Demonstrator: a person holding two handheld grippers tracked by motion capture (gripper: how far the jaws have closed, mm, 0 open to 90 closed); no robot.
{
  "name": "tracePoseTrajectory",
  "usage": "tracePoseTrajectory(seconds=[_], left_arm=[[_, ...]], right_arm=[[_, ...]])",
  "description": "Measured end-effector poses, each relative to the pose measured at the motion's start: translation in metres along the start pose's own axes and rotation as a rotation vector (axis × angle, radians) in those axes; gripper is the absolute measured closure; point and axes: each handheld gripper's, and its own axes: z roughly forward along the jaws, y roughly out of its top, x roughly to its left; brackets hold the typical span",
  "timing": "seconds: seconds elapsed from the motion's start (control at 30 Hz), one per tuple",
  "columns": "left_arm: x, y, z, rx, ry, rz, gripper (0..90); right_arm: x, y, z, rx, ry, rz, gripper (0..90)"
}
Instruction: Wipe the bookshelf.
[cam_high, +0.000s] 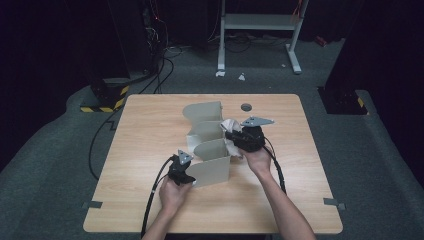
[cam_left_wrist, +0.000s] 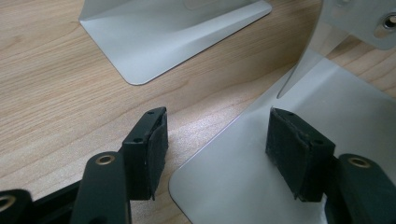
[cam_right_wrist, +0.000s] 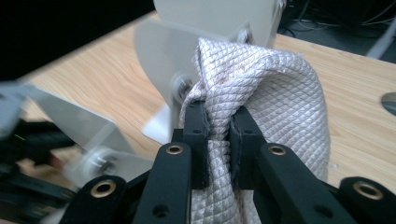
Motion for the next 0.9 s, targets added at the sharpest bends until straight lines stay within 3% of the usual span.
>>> tracePoseTrajectory(seconds=[0.07, 0.17, 0.33, 0.57, 0.6, 0.63, 0.77, 0.9], left_arm=[[0.000, 0.000, 0.000, 0.000, -0.001, 0.000, 38.8], [0.000, 0.000, 0.000, 0.000, -0.003, 0.001, 38.8], [0.000, 0.000, 0.000, 0.000, -0.007, 0.002, 38.8], [0.000, 0.000, 0.000, 0.000, -0.008, 0.003, 38.8], [0.000, 0.000, 0.000, 0.000, -0.008, 0.004, 38.8], [0.000, 0.000, 0.000, 0.000, -0.008, 0.004, 38.9], [0.000, 0.000, 0.000, 0.002, -0.005, 0.008, 38.9], [-0.001, 0.000, 0.000, 0.002, -0.002, 0.013, 38.8]], right_arm=[[0.001, -0.004, 0.002, 0.013, -0.013, -0.027, 80.1], [0.001, -0.008, 0.007, 0.029, -0.018, -0.030, 80.1], [-0.007, -0.028, 0.034, 0.097, 0.001, 0.064, 80.2], [-0.016, -0.045, 0.055, 0.180, -0.037, 0.101, 80.3], [-0.019, -0.048, 0.058, 0.173, -0.021, 0.148, 80.3], [-0.019, -0.048, 0.058, 0.167, -0.019, 0.153, 80.4], [-0.017, -0.036, 0.049, 0.145, -0.013, 0.136, 80.4], [-0.016, -0.013, 0.024, 0.068, 0.006, 0.103, 80.5]])
